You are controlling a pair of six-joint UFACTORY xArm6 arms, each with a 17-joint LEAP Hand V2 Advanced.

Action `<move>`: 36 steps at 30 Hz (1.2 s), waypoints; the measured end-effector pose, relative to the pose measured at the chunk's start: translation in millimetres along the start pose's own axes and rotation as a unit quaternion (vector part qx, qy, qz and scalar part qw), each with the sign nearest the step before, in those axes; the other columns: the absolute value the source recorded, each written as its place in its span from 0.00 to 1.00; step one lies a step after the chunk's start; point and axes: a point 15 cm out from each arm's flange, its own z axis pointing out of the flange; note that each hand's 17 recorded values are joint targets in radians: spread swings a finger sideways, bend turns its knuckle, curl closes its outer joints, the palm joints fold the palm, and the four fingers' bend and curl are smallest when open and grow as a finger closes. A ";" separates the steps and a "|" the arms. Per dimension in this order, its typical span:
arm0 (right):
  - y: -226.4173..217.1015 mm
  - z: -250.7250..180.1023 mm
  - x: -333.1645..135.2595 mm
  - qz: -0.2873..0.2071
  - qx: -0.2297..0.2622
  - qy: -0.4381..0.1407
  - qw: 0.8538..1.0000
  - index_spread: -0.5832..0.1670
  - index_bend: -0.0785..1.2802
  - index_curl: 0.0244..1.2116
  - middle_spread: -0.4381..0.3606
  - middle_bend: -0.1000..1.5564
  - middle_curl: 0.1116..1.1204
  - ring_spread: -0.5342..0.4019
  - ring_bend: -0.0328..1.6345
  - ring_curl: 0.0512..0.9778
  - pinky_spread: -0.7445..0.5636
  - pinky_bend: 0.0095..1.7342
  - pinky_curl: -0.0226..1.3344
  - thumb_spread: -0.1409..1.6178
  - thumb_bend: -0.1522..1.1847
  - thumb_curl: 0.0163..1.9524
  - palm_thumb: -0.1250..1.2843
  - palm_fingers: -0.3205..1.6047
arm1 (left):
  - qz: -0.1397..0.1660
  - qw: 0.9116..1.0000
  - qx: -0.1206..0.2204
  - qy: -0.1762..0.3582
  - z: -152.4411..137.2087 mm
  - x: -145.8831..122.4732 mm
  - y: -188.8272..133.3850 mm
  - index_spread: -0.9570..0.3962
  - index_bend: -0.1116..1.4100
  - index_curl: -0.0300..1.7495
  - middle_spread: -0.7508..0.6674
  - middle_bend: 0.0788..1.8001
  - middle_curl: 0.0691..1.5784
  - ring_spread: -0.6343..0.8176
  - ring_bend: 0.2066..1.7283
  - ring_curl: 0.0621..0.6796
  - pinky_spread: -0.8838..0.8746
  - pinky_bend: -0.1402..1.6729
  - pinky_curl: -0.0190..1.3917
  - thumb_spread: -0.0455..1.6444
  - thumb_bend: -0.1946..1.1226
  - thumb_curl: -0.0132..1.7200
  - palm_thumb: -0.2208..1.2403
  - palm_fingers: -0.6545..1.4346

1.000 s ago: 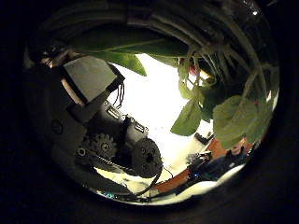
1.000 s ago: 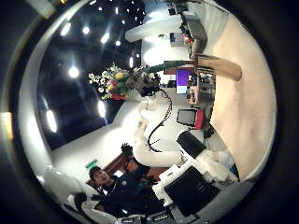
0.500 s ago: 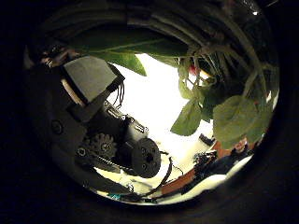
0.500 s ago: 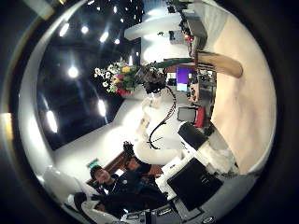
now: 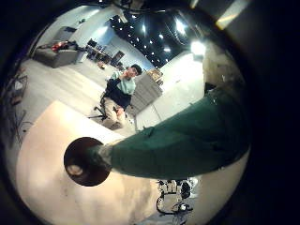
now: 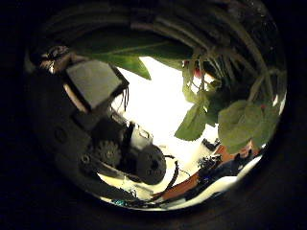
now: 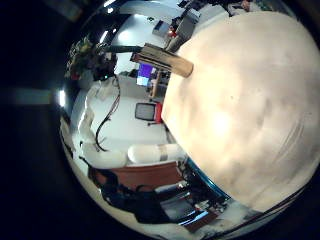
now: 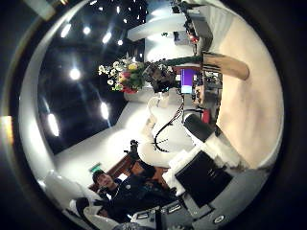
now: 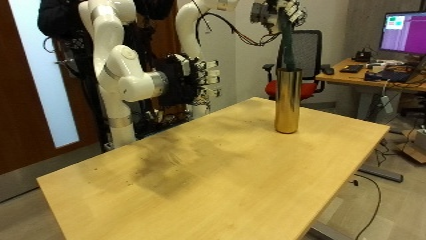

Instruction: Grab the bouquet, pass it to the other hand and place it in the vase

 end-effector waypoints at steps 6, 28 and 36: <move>0.0 4.4 -1.5 -0.002 -0.005 -0.002 1.000 0.46 0.44 0.37 0.48 0.30 0.24 0.76 0.12 0.12 0.79 0.09 0.18 0.64 0.10 0.24 0.70 0.31 | -0.033 0.997 -0.008 -0.070 -9.0 -64.2 -0.5 0.70 0.07 0.48 0.82 0.09 0.27 0.71 0.33 0.33 0.75 0.33 0.28 0.51 0.11 0.27 0.40 0.19; 1.1 13.6 -8.9 -0.009 -0.015 -0.011 1.000 0.46 0.48 0.39 0.52 0.31 0.26 0.76 0.13 0.13 0.79 0.09 0.17 0.64 0.10 0.25 0.71 0.31 | -0.084 0.990 0.006 -0.117 -84.1 -95.9 50.0 0.77 0.15 0.12 0.92 0.05 0.10 0.85 0.19 0.23 0.84 0.24 0.22 0.50 0.12 0.20 0.37 0.25; 3.3 24.6 -8.8 -0.012 -0.029 -0.017 0.999 0.47 0.47 0.39 0.52 0.31 0.27 0.75 0.13 0.13 0.80 0.10 0.18 0.63 0.10 0.25 0.71 0.31 | -0.087 0.985 -0.007 -0.152 -85.9 -77.9 112.1 0.80 0.16 0.11 0.92 0.05 0.09 0.85 0.18 0.24 0.83 0.24 0.23 0.50 0.12 0.20 0.37 0.26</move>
